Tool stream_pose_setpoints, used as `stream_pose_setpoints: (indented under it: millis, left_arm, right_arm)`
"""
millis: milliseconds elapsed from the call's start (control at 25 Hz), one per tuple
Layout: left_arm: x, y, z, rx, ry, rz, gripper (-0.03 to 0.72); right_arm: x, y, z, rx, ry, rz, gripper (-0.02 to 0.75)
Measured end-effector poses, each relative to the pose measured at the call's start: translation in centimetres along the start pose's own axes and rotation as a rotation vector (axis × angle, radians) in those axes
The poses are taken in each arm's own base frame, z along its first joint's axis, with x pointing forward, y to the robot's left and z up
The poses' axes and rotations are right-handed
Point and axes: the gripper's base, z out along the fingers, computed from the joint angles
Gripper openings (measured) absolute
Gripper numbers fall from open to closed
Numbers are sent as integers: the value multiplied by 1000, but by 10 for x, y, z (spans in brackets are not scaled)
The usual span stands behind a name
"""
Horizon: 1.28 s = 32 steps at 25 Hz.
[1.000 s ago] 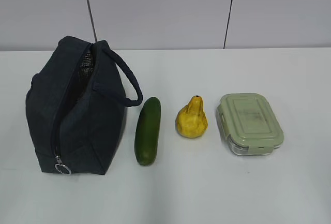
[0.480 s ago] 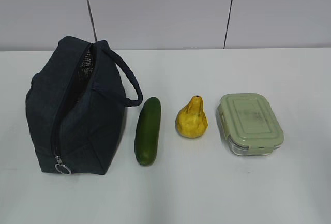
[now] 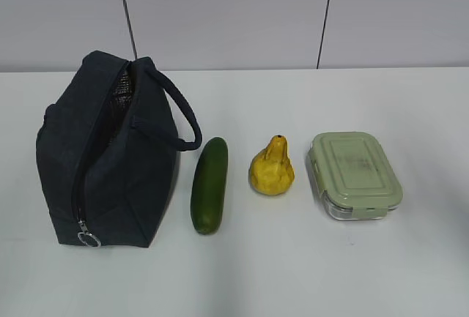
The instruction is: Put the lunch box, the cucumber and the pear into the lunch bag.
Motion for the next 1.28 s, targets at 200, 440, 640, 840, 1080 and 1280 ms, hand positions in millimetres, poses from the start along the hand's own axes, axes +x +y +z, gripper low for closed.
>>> stream_pose_setpoints:
  millis: [200,440,640,840,1080,1280]
  left_arm:
    - [0,0,0,-2,0,-1,276]
    - [0,0,0,-2,0,-1,276]
    - [0,0,0,-2,0,-1,276]
    - [0,0,0,-2,0,-1,276]
    - [0,0,0,-2,0,-1,276]
    - [0,0,0,-2,0,-1,276]
  right_arm:
    - [-33,-1,26,-10,27,-20,532]
    - [-58,0,60,-45,54,-48,532]
    - [-70,8,90,-161,76,-49,531]
    - [-83,19,112,-304,69,-44,515]
    - [-98,17,140,-432,70,69,505]
    - [-96,-23,158,-499,89,185,504]
